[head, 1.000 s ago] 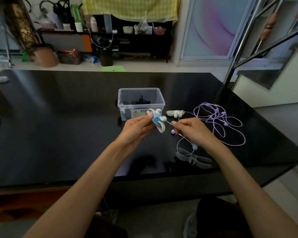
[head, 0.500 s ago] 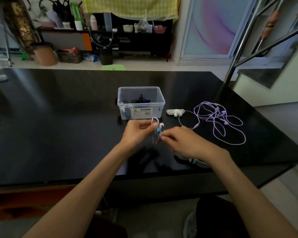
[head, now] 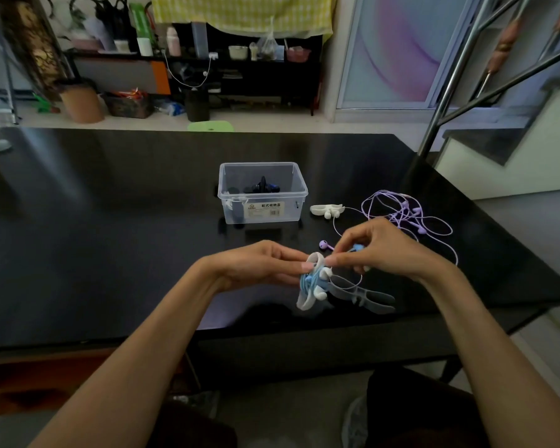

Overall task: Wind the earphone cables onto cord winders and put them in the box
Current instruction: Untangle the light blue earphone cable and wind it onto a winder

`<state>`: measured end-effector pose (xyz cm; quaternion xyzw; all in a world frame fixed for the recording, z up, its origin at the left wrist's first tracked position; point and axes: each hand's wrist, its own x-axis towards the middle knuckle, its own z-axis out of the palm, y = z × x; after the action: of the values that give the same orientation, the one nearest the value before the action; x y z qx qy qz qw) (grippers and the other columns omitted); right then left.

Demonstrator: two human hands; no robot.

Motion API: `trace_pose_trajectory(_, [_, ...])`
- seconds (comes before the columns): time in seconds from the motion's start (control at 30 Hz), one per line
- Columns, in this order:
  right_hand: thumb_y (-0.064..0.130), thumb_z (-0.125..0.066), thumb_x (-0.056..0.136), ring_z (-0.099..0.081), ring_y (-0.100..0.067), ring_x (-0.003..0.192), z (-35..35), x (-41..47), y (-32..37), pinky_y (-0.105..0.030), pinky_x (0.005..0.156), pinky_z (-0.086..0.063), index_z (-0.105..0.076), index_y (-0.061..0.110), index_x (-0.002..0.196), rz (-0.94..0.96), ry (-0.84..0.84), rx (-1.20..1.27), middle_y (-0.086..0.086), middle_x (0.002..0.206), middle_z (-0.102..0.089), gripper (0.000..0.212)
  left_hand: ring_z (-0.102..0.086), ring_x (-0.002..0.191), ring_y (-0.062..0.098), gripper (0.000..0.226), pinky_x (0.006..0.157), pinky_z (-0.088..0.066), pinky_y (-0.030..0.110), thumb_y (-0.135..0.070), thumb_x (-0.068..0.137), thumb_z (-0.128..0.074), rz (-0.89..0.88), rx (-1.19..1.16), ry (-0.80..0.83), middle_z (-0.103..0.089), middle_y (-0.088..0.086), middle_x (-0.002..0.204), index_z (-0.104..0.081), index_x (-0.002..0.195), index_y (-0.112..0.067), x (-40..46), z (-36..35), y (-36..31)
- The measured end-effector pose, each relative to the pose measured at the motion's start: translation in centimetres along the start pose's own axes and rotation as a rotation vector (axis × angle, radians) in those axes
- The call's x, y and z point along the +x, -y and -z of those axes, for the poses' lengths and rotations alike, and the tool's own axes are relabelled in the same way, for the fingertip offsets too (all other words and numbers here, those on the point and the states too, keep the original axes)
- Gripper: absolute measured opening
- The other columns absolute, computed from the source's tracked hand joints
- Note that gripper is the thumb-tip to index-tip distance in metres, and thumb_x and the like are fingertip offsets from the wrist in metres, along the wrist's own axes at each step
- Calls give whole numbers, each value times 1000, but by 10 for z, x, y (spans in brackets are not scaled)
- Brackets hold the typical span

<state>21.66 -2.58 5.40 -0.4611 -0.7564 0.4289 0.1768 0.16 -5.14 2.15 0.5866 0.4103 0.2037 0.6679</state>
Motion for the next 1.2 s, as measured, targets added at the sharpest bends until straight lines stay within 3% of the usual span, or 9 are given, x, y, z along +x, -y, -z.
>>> trace_pose_trajectory(0.17, [26,-73,63,-56,-5,56,5,0,-5,-13,51,-46,-70,10,78,-114,53,238,0,65,-64,21,-57,114,23,33,91,-49,21,-20,89,-53,-114,-146,3,-61,17,121,-62,119,-10,-4,3,-1])
trace_pose_trajectory(0.23, [26,-72,67,-55,-5,56,-1,3,-5,-13,51,-45,-70,6,85,-141,11,320,-3,67,-62,27,-55,109,25,32,85,-51,19,-22,86,-55,-141,-259,-80,-57,21,119,-65,113,-10,-3,4,-1])
trace_pose_trajectory(0.5, [14,-67,85,-64,-3,54,-29,24,-2,-11,54,-50,-68,1,99,-256,-263,676,-5,74,-65,19,-70,87,9,20,86,-53,19,-14,95,-51,-269,-509,-462,-74,4,97,-66,106,-8,18,-1,6])
trace_pose_trajectory(0.73, [10,-64,87,-60,-10,69,-50,31,8,-11,53,-52,-67,9,87,-319,-391,1001,-3,79,-65,4,-68,95,11,20,84,-53,19,-13,94,-54,-449,-514,-678,-72,5,100,-66,109,-7,34,-14,11])
trace_pose_trajectory(0.87, [6,-62,88,-64,-11,73,-57,32,9,-11,56,-52,-67,7,102,-224,-492,936,-8,89,-69,15,-66,93,8,26,87,-50,23,-17,94,-54,-477,-445,-768,-72,4,100,-64,116,-5,37,-16,13])
trace_pose_trajectory(1.07, [1,-58,88,-65,-19,95,-68,33,15,-20,79,-55,-65,5,110,-111,-473,792,-15,108,-68,23,-65,106,18,26,96,-48,32,-20,94,-56,-470,-467,-832,-71,8,107,-61,117,-9,37,-14,17])
trace_pose_trajectory(1.2, [10,-64,87,-66,-16,95,-72,31,18,-23,87,-54,-68,8,106,-76,-534,817,-9,101,-71,20,-67,98,6,26,84,-49,18,-21,93,-57,-450,-408,-822,-72,1,104,-63,116,-11,36,-13,19])
